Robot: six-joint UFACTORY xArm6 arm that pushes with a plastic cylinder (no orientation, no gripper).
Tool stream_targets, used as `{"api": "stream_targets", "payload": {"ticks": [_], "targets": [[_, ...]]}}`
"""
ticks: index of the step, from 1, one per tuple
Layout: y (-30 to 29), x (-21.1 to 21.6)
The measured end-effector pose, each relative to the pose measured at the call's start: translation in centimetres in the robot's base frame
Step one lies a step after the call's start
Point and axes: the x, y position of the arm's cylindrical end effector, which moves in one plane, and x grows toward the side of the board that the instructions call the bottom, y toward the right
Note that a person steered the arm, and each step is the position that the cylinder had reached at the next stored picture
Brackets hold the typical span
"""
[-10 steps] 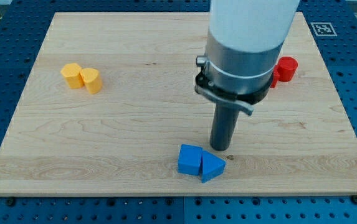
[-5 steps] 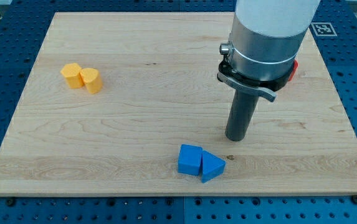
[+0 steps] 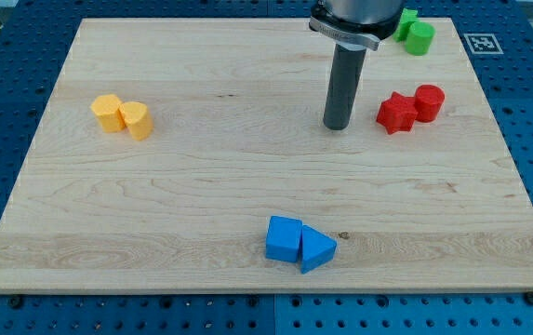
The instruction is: Push the red star to the bottom right
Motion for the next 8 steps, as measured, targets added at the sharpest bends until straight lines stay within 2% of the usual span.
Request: {"api": "stream_targets", "payload": {"ticks": [1,3,6,8], "targets": [[1.4,-2.6],[8.4,-2.6],[9.1,0.9],[12.0,4.2]]}}
